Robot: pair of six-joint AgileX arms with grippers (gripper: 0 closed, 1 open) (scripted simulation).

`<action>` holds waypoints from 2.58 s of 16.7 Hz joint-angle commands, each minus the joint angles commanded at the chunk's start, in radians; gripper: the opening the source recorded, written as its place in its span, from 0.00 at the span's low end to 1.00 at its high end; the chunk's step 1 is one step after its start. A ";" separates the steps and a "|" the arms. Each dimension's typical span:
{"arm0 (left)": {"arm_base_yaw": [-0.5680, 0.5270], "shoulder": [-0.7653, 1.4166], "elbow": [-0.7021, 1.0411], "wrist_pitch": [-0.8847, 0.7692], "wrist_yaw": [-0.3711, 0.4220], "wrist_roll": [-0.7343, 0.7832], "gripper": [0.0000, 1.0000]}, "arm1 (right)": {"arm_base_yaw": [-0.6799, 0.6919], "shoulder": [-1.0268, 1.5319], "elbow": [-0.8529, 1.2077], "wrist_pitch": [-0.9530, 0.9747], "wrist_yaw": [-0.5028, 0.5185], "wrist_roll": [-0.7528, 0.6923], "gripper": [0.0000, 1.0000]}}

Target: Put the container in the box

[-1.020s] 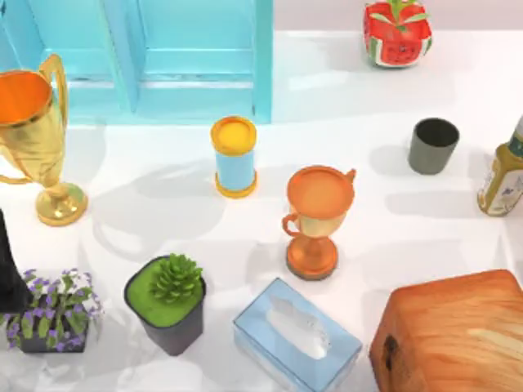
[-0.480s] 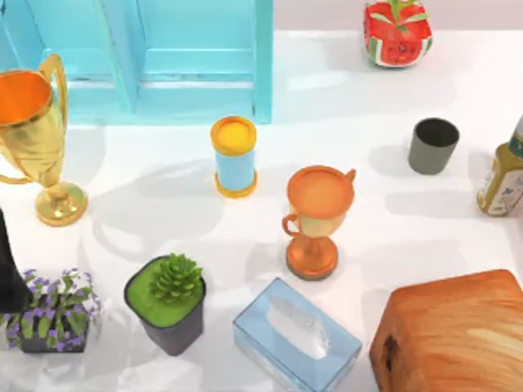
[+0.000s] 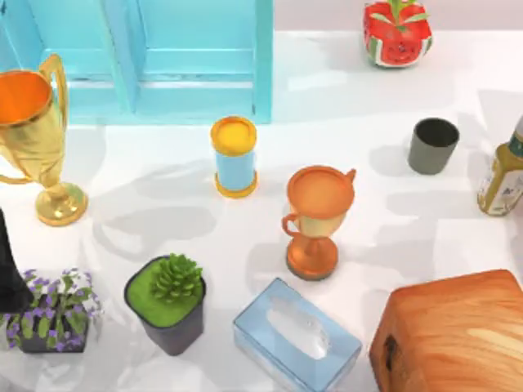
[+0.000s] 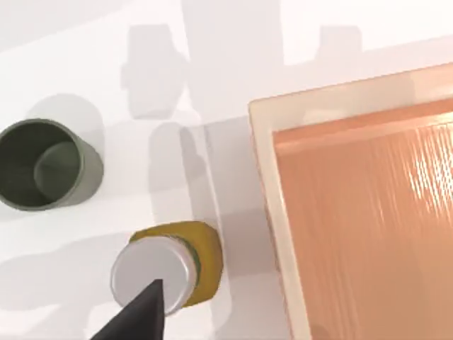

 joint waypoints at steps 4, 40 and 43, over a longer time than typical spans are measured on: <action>0.000 0.000 0.000 0.000 0.000 0.000 1.00 | 0.066 0.311 0.280 -0.169 -0.002 0.022 1.00; 0.000 0.000 0.000 0.000 0.000 0.000 1.00 | 0.221 0.743 0.328 0.030 -0.015 0.042 0.55; 0.000 0.000 0.000 0.000 0.000 0.000 1.00 | 0.221 0.743 0.328 0.030 -0.015 0.042 0.32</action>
